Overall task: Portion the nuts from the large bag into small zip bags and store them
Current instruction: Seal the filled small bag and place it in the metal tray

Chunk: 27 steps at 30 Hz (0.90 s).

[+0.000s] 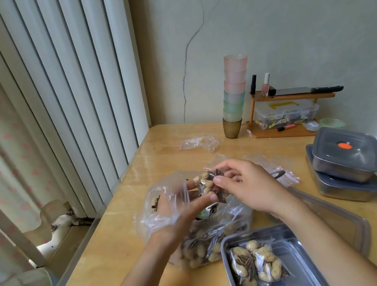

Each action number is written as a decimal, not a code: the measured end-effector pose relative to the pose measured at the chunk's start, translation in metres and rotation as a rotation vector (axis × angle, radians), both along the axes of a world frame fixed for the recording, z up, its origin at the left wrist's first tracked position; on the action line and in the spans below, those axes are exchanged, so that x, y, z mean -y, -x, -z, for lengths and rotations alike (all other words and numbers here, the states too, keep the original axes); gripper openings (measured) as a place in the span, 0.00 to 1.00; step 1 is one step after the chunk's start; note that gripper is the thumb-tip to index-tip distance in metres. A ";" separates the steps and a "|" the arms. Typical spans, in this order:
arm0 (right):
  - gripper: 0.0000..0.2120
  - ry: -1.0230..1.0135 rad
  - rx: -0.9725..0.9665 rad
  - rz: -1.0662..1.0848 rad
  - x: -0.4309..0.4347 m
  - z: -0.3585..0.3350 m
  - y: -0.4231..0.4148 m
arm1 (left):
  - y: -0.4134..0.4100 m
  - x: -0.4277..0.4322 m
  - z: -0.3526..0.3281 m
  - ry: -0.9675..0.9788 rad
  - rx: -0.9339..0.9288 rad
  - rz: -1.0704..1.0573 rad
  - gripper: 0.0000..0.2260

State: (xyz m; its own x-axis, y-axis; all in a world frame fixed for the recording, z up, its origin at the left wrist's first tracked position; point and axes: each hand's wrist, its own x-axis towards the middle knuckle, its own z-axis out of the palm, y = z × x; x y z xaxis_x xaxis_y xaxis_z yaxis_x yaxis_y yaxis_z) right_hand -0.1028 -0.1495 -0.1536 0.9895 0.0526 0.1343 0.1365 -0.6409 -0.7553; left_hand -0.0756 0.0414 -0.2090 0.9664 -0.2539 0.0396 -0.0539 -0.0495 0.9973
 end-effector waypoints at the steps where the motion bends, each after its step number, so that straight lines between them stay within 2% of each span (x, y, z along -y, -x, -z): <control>1: 0.11 -0.018 -0.001 -0.002 0.001 0.001 0.003 | 0.007 0.001 -0.006 -0.016 0.009 0.011 0.32; 3: 0.10 -0.053 -0.027 -0.041 0.002 0.000 0.015 | 0.020 0.000 -0.011 -0.002 0.023 0.044 0.24; 5: 0.16 -0.051 -0.080 -0.096 0.008 -0.002 0.030 | 0.033 0.002 -0.016 -0.014 0.041 0.033 0.17; 9: 0.12 -0.039 -0.126 -0.119 0.025 -0.007 0.059 | 0.058 0.010 -0.023 0.030 -0.021 0.029 0.10; 14: 0.12 -0.081 -0.205 -0.061 0.046 -0.011 0.090 | 0.085 0.030 -0.031 0.010 0.009 0.184 0.07; 18: 0.13 0.078 -0.292 0.073 0.062 -0.002 0.108 | 0.088 0.042 -0.013 -0.388 0.343 0.117 0.20; 22: 0.06 0.403 -0.335 0.256 0.062 0.013 0.112 | 0.092 0.047 0.003 -0.689 0.647 0.177 0.14; 24: 0.07 0.501 -0.363 0.303 0.056 0.016 0.112 | 0.095 0.052 0.008 -0.820 0.718 0.230 0.13; 27: 0.09 0.638 -0.444 0.321 0.047 0.017 0.114 | 0.097 0.055 0.013 -0.944 0.726 0.233 0.17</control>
